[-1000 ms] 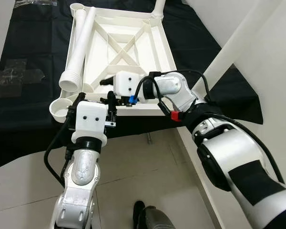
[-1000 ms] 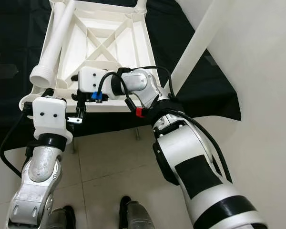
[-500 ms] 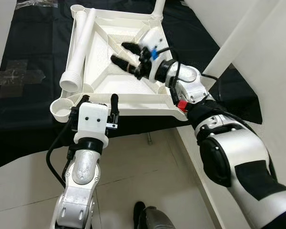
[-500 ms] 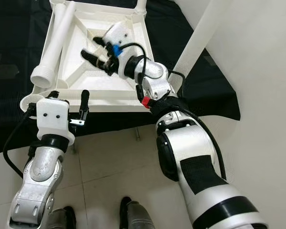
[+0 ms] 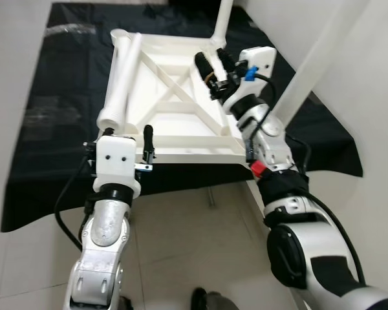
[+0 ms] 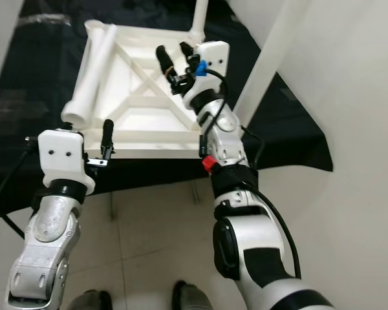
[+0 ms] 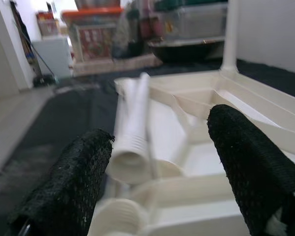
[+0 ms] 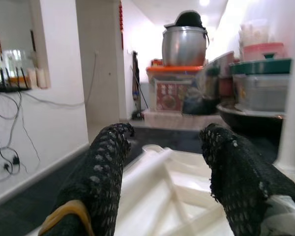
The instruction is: Building children table
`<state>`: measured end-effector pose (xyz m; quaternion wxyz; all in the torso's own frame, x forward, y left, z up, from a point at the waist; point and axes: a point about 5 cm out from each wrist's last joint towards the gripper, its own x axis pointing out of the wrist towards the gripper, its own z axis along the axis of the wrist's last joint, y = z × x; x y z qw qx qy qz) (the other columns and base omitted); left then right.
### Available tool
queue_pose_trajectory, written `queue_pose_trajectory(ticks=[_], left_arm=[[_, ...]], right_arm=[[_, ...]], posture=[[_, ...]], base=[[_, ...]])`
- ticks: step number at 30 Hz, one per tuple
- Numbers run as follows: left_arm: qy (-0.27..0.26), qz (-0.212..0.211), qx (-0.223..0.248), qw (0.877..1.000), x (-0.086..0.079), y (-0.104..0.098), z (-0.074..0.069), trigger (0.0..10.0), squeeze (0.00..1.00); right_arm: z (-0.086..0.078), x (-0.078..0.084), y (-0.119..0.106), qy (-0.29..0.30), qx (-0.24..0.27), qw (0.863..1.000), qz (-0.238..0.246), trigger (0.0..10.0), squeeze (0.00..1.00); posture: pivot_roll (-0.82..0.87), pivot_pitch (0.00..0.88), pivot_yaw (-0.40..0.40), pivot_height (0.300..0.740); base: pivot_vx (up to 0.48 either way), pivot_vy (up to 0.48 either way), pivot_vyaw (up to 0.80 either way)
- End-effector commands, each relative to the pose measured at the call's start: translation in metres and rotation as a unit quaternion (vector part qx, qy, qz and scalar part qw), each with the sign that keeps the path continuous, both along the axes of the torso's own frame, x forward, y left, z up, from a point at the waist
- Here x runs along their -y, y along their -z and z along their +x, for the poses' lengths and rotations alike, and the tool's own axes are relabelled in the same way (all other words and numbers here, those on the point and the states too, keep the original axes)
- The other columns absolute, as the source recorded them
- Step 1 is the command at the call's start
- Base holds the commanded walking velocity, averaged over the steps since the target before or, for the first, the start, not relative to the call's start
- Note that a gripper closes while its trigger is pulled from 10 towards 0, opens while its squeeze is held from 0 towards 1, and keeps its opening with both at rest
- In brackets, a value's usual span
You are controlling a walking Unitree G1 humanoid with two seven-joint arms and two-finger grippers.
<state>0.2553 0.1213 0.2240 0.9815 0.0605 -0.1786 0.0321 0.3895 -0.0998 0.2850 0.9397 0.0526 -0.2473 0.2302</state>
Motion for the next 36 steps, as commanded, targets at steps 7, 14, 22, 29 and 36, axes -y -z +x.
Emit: queue_pose_trajectory(ticks=[7,14,22,29,36], left_arm=[[-0.001,0.01,-0.004,1.0,-0.002,0.0,0.0,10.0,0.0],[-0.006,0.017,0.003,1.0,-0.002,-0.004,0.001,10.0,0.0],[-0.005,0.021,0.011,1.0,-0.004,-0.011,0.004,10.0,0.0],[-0.005,0.032,0.018,0.999,-0.004,-0.015,0.004,10.0,0.0],[-0.006,0.032,0.016,0.999,-0.004,-0.015,0.004,10.0,0.0]], right_arm=[[-0.008,-0.01,0.009,-0.002,-0.018,1.0,-0.009,10.0,0.0],[-0.015,-0.007,0.014,0.025,-0.035,0.999,-0.002,10.0,0.0],[-0.02,-0.006,0.024,0.042,-0.053,0.998,-0.003,10.0,0.0],[-0.022,-0.005,0.023,0.049,-0.063,0.997,-0.006,10.0,0.0],[-0.023,-0.005,0.023,0.052,-0.065,0.996,-0.007,10.0,0.0]], posture=[[0.06,0.113,-0.105,0.74],[0.06,0.126,-0.105,0.74],[0.07,0.132,-0.095,0.74],[0.07,0.139,-0.093,0.74],[0.07,0.143,-0.092,0.74]], base=[[0.0,0.38,0.0],[0.0,0.0,0.0],[0.0,0.0,0.0],[0.221,0.0,0.0],[0.277,0.0,0.0]])
